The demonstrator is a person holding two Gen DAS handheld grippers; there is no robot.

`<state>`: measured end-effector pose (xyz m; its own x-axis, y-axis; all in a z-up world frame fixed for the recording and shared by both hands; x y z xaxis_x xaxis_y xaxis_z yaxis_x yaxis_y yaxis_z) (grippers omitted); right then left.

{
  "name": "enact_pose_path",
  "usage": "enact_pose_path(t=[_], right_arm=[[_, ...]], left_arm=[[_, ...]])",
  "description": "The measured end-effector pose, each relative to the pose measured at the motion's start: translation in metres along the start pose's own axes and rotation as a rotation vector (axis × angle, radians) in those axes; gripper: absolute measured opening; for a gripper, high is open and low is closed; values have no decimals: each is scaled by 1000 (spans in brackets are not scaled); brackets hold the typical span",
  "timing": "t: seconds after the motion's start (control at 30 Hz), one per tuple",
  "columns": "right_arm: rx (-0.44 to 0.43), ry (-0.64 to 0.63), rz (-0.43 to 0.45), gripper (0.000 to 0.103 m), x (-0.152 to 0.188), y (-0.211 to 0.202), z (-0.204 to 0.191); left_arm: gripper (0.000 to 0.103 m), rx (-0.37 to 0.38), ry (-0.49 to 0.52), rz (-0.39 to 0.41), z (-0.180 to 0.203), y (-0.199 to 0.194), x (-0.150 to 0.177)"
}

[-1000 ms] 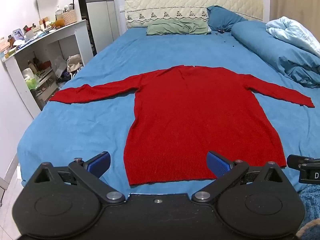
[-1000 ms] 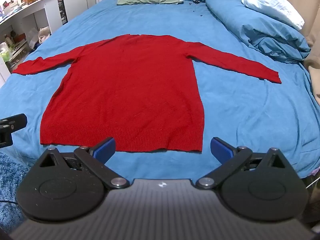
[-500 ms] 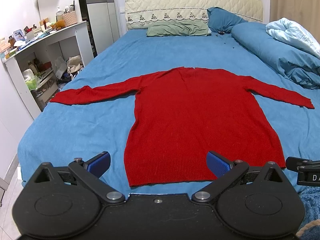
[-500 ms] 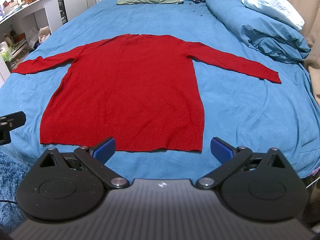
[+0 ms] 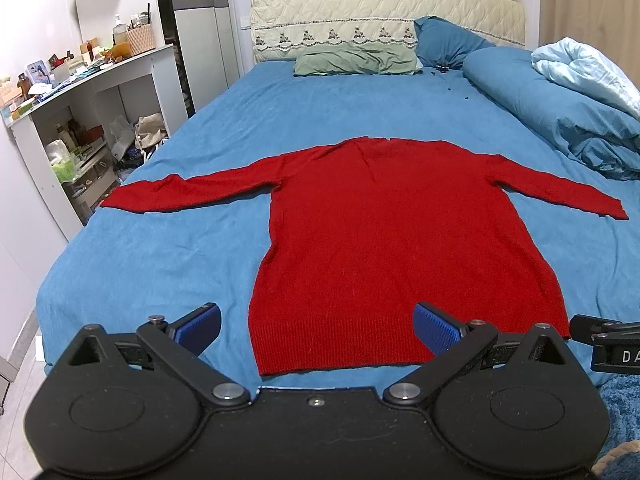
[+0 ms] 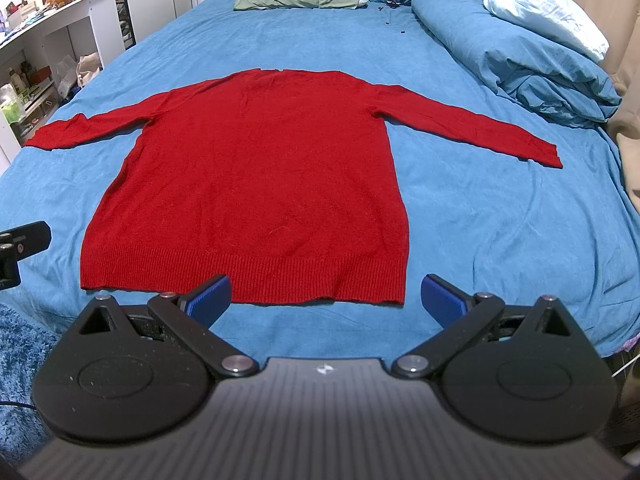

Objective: Fold small clothes

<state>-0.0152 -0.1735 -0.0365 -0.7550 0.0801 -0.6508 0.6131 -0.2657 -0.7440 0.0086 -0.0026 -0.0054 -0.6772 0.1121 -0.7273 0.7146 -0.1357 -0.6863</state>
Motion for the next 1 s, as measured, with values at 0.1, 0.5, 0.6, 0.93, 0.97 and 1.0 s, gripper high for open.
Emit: enact_pose_path(t=[0.1,0.5,0.6,0.93,0.97,1.0], right_arm=[[1,-2,1,103,0,1,0],[9,-9,9,103,-1,-3,-1],[8,-10,8,103,-1,-3,-1],[6,-11,8,103,-1,-3,-1],[7,-11,8,103,-1,-4,-1],[6,-10,8,103,-1,-3,-1]], left_arm=[[103,-1,-1,3,0,-1,0],[103,1,-4,5,-1,-2,0],[103,1,-5,4,-1,-2,-1],[103,4,-10,3,-4,-2,-1],[103,3,-9,3,-4,-2,-1],[103,3,-9,3,-4,-2,-1]])
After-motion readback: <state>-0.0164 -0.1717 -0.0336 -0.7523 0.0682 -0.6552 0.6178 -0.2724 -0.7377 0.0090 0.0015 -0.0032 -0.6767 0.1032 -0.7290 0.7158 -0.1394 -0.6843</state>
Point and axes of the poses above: each gripper's, at about its wrist camera, not at the fingertips, and y roughly the way its jaws point, z to its right, x to its underside, the point moved 2 cm from there along y, roughly the way its jaws point, and after that the axes turned 8 degrees about x, right-handed, at the moved point
